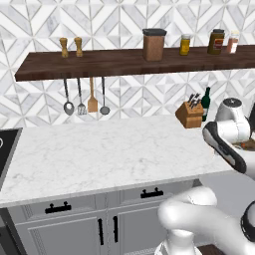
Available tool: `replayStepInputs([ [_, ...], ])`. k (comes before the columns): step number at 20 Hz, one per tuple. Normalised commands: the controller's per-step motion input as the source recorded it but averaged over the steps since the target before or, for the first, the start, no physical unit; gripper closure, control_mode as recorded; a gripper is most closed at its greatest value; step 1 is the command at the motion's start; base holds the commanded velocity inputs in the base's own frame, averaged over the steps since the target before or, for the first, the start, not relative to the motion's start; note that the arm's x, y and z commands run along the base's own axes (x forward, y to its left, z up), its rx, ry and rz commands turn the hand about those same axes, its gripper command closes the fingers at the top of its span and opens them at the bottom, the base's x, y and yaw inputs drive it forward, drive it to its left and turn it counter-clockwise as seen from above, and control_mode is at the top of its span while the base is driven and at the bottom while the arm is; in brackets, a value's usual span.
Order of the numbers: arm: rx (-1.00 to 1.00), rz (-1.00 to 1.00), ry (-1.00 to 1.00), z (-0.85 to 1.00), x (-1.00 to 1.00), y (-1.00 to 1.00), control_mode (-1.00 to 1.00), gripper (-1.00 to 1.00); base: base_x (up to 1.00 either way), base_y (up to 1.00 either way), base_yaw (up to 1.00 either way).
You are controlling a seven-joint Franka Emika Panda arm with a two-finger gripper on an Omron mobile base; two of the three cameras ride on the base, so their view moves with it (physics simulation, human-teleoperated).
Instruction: Place the appropriate cutting tool for cutting the carrot skin on the cutting board.
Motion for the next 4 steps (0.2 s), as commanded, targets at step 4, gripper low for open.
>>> replayStepInputs([
  [4, -0.16, 0.08, 0.00, 0.00, -0.22, 1.00, -1.00, -1.00, 0.00, 0.00, 0.00],
])
